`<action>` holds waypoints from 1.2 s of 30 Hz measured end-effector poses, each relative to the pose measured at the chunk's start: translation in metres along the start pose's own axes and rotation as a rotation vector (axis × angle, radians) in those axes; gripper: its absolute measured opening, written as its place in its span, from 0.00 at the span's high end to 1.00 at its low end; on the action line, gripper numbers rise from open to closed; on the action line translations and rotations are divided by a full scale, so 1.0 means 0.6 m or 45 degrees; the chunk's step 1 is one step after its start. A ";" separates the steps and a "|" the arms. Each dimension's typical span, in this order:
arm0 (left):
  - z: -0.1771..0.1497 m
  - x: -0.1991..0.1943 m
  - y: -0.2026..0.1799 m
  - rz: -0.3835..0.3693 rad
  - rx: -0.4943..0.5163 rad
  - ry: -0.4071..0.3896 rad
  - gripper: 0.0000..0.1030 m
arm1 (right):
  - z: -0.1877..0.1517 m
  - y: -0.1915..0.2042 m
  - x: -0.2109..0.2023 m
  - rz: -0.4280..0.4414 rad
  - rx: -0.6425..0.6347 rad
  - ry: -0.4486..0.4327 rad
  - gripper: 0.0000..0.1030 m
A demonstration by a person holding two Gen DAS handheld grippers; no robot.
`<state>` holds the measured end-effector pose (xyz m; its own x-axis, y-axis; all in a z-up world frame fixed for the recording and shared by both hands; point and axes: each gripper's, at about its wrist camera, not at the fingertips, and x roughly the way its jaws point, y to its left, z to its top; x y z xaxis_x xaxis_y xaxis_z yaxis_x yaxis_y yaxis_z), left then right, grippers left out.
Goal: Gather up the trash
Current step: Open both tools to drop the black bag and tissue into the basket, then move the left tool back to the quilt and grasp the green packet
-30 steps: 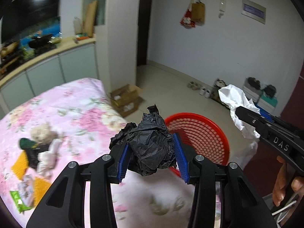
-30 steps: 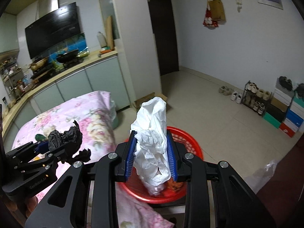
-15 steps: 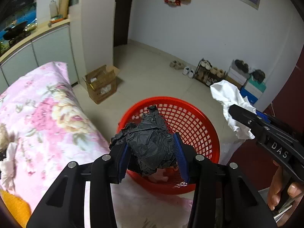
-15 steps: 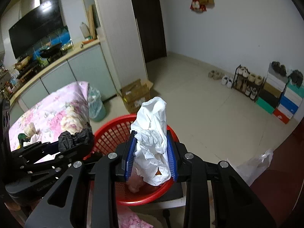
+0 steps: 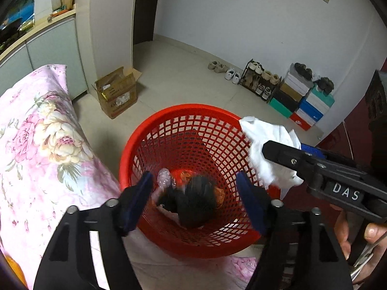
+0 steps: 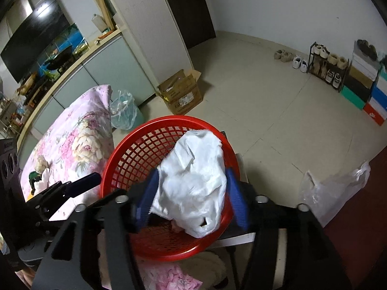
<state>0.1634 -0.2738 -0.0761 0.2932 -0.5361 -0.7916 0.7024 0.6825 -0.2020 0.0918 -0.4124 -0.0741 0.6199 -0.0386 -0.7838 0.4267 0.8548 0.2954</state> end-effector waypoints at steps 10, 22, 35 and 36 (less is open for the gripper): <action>-0.004 -0.062 0.021 0.147 -0.030 -0.116 0.18 | -0.007 -0.004 -0.032 0.024 0.010 -0.044 0.37; -0.043 -0.159 0.050 0.386 -0.073 -0.265 0.15 | -0.031 0.061 -0.083 0.030 -0.152 -0.219 0.29; -0.099 -0.224 0.100 0.447 -0.183 -0.281 0.15 | -0.061 0.142 -0.111 0.080 -0.276 -0.243 0.28; -0.106 -0.233 0.108 0.457 -0.196 -0.282 0.15 | -0.064 0.151 -0.113 0.091 -0.286 -0.243 0.28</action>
<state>0.1266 -0.1233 -0.0151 0.6441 -0.3341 -0.6881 0.4314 0.9015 -0.0339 0.0632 -0.3125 -0.0149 0.7650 -0.0525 -0.6419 0.2342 0.9511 0.2013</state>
